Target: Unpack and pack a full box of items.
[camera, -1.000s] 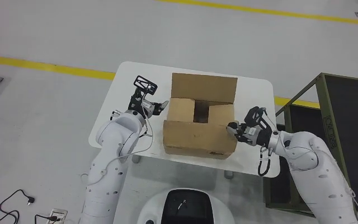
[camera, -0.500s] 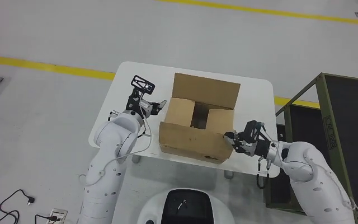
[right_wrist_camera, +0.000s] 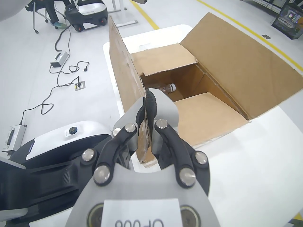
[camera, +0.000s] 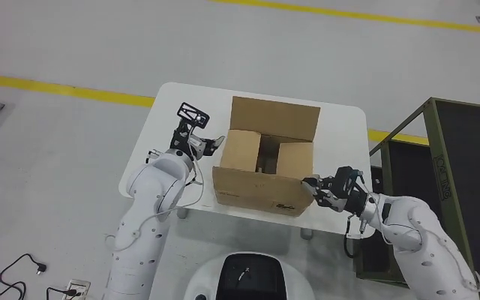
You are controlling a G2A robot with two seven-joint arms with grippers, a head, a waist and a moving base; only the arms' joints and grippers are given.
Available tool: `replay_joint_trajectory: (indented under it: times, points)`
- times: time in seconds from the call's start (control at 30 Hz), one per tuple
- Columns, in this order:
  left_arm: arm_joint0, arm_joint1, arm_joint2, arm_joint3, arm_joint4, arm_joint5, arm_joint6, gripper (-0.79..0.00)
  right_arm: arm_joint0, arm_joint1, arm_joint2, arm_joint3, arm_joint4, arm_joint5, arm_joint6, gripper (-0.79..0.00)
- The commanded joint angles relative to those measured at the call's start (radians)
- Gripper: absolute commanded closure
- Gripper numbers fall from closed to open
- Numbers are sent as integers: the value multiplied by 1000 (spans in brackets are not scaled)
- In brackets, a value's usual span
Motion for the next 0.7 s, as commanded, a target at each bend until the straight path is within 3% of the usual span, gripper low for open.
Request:
replay_joint_trajectory:
  times: [0.0, 0.23, 0.67]
  points:
    - [0, 1, 0, 0, -5, 5, -2, -785, 0, 0, 0, 0, 0, 0, 0, 0]
    - [-1, 6, 6, 0, -14, 6, -6, -785, -1, 0, -1, -15, -14, 8, -1, 0]
    - [-5, 10, 8, 0, -28, 15, -15, -785, -92, 12, -4, -165, -398, 9, -144, 0]
